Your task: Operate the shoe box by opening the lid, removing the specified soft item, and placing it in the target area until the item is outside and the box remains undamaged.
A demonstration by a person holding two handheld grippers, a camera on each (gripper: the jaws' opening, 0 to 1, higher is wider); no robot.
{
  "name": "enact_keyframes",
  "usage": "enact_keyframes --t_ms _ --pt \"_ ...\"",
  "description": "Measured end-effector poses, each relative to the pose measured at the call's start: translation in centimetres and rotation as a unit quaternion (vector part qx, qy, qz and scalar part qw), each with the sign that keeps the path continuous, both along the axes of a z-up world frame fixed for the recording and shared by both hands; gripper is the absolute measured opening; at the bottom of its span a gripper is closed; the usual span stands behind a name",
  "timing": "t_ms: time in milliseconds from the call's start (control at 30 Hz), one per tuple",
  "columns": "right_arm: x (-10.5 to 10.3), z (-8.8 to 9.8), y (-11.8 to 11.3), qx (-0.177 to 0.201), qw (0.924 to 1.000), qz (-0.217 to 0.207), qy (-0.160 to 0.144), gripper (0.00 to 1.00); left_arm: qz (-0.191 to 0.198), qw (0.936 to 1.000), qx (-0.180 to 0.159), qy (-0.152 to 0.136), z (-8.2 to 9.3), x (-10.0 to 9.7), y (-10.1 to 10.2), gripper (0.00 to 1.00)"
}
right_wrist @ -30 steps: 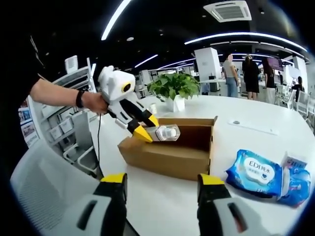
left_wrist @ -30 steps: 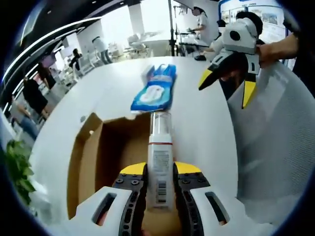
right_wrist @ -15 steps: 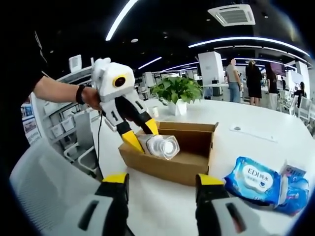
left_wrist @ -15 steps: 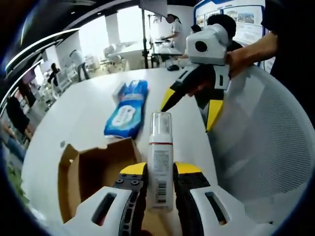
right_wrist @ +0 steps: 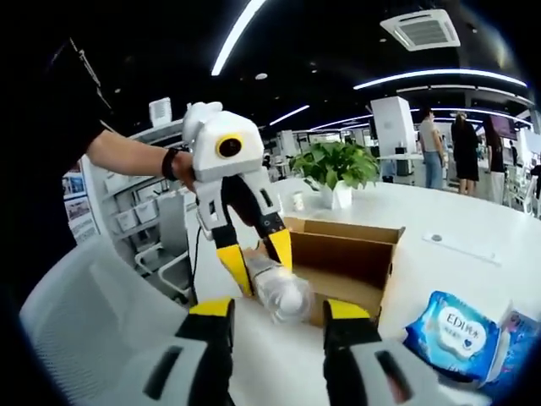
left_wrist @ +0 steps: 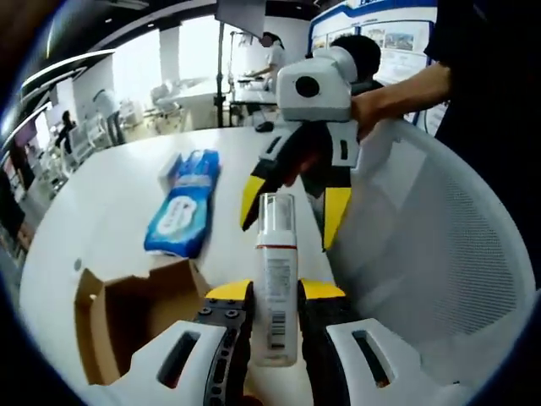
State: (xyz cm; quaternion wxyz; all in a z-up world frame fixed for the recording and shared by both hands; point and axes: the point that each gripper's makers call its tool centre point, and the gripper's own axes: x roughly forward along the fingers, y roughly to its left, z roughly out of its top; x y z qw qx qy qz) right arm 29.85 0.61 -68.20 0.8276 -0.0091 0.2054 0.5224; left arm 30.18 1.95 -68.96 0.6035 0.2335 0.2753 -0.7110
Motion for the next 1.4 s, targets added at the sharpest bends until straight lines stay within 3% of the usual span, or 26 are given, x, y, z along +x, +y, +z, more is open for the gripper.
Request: enact_keyframes --t_ms 67,300,667,967,1300,1400 --pt "-0.5 0.2 0.4 0.008 0.9998 0.02 0.001 0.33 -0.008 0.9997 -0.015 0.017 0.5 -0.6 -0.5 0.19" --pt "-1.5 0.9 0.6 0.033 0.9979 0.053 0.016 0.2 -0.043 0.9986 0.0 0.029 0.1 -1.9 -0.3 0.19" --pt "-2.0 0.2 1.0 0.029 0.9976 0.052 0.036 0.18 -0.051 0.9976 0.011 0.044 -0.5 -2.4 0.0 0.2" --pt "-1.8 0.2 1.3 0.055 0.9956 0.019 0.073 0.17 -0.035 0.9979 0.015 0.052 -1.0 -2.4 0.1 0.22" --pt "-1.7 0.1 0.9 0.067 0.9938 0.01 0.088 0.17 -0.022 0.9984 0.016 0.05 -1.2 -2.5 0.3 0.24" --pt "-1.6 -0.1 0.6 0.072 0.993 0.005 0.093 0.17 -0.015 0.9984 0.015 0.053 -1.1 -2.5 0.4 0.28"
